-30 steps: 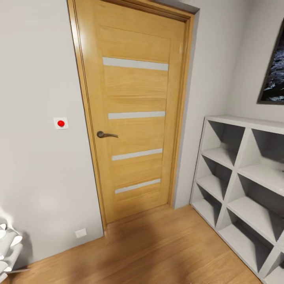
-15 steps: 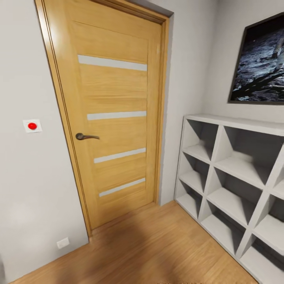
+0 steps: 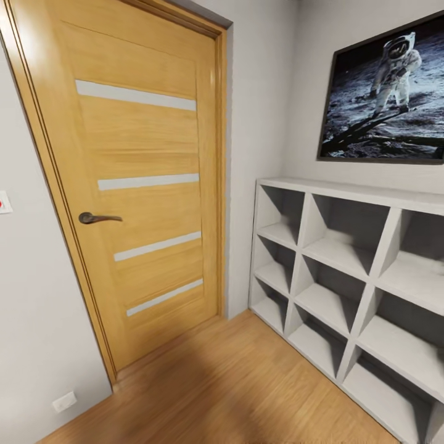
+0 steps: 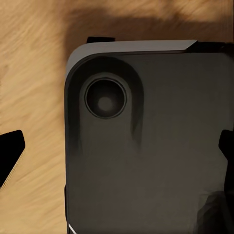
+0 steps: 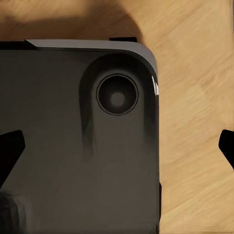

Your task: Attach the digital camera to the camera tripod in the bedroom.

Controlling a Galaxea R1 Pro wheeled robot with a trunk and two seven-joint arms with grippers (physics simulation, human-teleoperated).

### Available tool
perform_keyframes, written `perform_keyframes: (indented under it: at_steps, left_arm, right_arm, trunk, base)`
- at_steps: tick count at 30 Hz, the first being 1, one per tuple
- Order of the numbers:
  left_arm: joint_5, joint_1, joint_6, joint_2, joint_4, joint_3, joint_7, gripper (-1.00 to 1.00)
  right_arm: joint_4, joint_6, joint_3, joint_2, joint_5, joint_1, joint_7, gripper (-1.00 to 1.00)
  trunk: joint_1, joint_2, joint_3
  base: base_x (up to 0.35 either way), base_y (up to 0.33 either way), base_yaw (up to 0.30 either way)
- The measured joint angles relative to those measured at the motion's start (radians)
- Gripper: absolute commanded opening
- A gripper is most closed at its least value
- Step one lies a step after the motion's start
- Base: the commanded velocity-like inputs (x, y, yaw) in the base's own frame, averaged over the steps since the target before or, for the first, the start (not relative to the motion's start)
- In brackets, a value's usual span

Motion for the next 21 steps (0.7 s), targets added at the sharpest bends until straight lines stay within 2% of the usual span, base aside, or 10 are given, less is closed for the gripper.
perform_keyframes:
  at_steps: [15, 21]
  left_arm:
    - [0.0, 0.0, -0.001, 0.0, 0.0, 0.0, 0.0, 1.0]
    - [-0.001, 0.0, 0.0, 0.0, 0.0, -0.001, -0.001, 1.0]
  right_arm:
    - [0.0, 0.0, 0.0, 0.0, 0.001, 0.0, 0.0, 1.0]
    - [0.0, 0.0, 0.002, 0.0, 0.002, 0.0, 0.0, 1.0]
  trunk:
    - [0.0, 0.0, 0.0]
    - [0.0, 0.0, 0.0]
  base:
    - [0.0, 0.002, -0.293]
    - [0.058, 0.188, -0.293]
